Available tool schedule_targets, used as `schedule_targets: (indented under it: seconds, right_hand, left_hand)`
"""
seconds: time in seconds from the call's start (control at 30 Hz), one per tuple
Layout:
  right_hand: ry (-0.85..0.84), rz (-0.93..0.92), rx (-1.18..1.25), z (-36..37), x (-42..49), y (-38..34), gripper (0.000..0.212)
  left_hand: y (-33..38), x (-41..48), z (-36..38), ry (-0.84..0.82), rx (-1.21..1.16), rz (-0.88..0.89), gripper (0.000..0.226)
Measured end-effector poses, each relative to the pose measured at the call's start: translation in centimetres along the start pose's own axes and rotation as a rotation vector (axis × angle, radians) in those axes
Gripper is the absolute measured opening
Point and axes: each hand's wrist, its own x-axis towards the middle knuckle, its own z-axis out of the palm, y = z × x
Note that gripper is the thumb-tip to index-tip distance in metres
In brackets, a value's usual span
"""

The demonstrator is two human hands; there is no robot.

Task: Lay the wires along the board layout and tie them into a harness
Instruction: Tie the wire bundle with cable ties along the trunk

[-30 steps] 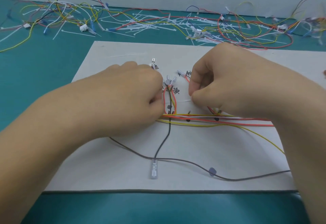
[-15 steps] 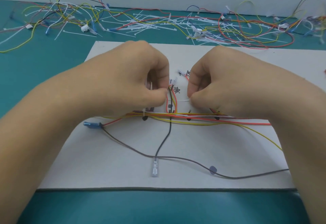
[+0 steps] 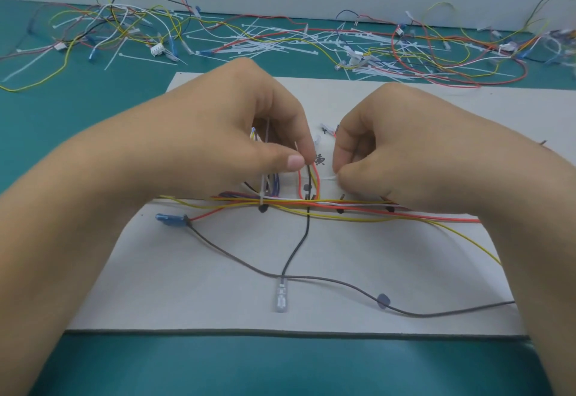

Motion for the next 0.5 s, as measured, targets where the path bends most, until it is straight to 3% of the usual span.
schedule_targets:
  seconds: [0.27,0.37,0.5]
  right_hand:
    - [0.007,-0.047,0.014,0.15,0.08,0.05,0.008]
    - [0.005,-0.066,0.017,0.26,0.24,0.26,0.008]
    - [-0.018,-0.096,0.018,0.29,0.56,0.75,0.015]
  left_hand:
    - [-0.25,0.28,0.61,-0.083,-0.195,-0.024,0.006]
    - [-0.40,0.40,0.83,-0.043,-0.234,-0.089,0.016]
    - [-0.53,0.45,0.83,-0.001,-0.189,-0.108,0.006]
